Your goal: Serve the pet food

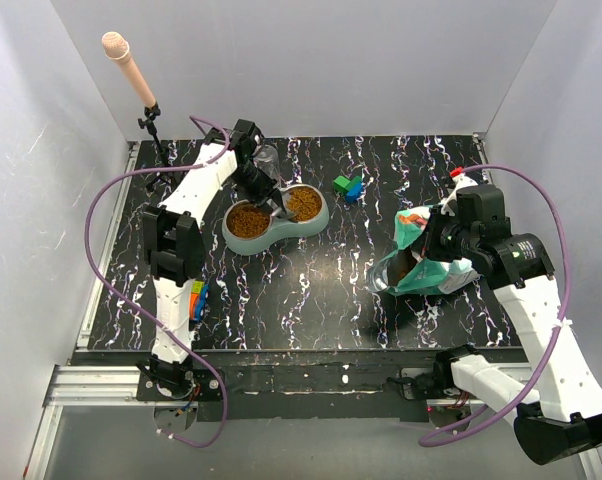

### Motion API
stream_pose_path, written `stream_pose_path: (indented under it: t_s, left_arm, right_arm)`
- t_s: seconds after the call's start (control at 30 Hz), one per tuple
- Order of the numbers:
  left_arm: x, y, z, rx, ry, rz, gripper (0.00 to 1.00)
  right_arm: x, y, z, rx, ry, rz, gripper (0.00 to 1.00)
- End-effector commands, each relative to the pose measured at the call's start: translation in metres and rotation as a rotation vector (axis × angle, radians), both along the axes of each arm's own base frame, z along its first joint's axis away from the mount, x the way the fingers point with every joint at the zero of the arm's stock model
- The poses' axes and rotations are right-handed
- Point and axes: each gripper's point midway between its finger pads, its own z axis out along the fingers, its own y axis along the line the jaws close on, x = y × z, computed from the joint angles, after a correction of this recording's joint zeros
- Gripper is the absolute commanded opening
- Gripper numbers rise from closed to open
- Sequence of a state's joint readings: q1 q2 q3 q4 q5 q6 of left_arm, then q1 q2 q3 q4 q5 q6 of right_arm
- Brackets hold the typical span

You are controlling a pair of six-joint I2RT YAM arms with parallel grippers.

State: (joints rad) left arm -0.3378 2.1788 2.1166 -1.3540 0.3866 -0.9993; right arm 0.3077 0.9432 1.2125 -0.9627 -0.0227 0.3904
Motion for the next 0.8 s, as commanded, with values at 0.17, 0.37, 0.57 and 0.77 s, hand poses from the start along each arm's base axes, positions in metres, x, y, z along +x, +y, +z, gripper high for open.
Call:
stream_pose_path:
  t_s: [0.17, 0.37, 0.57, 0.77]
  left_arm:
    - [-0.075, 0.018, 0.043, 0.104, 0.183, 0.052, 0.00]
    - [-0.077, 0.014, 0.059, 0.099, 0.138, 0.080, 0.00]
    - [-0.096, 0.021, 0.043, 0.150, 0.191, 0.059, 0.00]
    - [-0.091, 0.017, 0.049, 0.128, 0.173, 0.057, 0.00]
  right_arm:
    - [0.012, 0.000, 0.013, 0.020, -0.074, -0.011, 0.01]
    - [0.010, 0.000, 0.013, 0.025, -0.074, -0.013, 0.01]
    - [0.012, 0.001, 0.015, 0.026, -0.072, -0.011, 0.01]
    - [0.012, 0.002, 0.019, 0.027, -0.075, -0.006, 0.01]
